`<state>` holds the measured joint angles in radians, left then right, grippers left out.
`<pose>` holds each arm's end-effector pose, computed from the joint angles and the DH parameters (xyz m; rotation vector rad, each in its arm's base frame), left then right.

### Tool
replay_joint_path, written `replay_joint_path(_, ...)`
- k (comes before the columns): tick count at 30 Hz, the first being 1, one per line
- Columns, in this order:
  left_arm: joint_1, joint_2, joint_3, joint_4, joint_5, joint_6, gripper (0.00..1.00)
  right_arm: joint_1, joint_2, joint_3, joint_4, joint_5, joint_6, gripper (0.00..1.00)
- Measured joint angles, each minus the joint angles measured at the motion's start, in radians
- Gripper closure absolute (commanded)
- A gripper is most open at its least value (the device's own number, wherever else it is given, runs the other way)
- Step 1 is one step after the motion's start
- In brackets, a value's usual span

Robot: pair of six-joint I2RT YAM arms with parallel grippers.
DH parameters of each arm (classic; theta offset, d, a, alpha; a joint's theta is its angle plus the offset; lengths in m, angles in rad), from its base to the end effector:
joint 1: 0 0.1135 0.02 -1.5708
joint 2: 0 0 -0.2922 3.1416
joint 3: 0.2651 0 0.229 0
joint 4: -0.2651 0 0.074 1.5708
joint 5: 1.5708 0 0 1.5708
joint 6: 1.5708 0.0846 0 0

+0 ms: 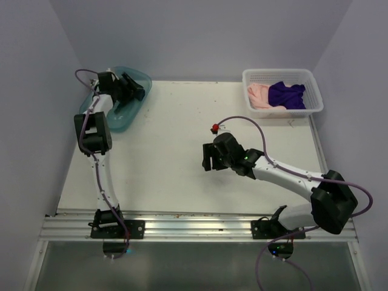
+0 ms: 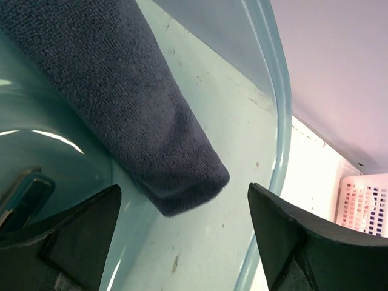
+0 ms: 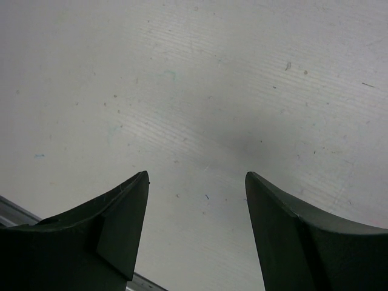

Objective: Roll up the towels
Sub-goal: Place the rolled towel into the container, then grab a towel with the right arm

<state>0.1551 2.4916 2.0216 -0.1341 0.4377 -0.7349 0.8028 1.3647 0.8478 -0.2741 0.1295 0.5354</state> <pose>0.5991 0.0574 0.1582 -0.7176 2.1033 -0.8016 0.2114 0.2032 0.2302 -0.2575 2.3957 0.4915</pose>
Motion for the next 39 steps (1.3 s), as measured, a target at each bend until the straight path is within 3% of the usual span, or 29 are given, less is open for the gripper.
replay_joint_path(15,-0.006,-0.188,-0.061,-0.080,-0.043,0.085,0.03,0.036,-0.102,-0.039,-0.018,0.058,0.017,0.30)
replay_joint_path(21,-0.029,-0.311,-0.092,-0.169,-0.134,0.152,0.02,0.036,-0.122,-0.003,-0.073,0.142,-0.015,0.30)
replay_joint_path(26,-0.116,-0.494,-0.188,-0.227,-0.252,0.233,0.02,0.036,-0.121,0.046,-0.116,0.221,-0.037,0.27)
replay_joint_path(30,-0.247,-0.684,-0.335,-0.228,-0.306,0.270,0.02,0.027,-0.090,0.112,-0.180,0.327,-0.039,0.23)
replay_joint_path(34,-0.346,-0.848,-0.519,-0.223,-0.334,0.275,0.02,-0.070,-0.044,0.180,-0.231,0.372,-0.040,0.23)
replay_joint_path(39,-0.441,-0.928,-0.669,-0.274,-0.415,0.283,0.01,-0.335,0.025,0.327,-0.273,0.364,-0.052,0.22)
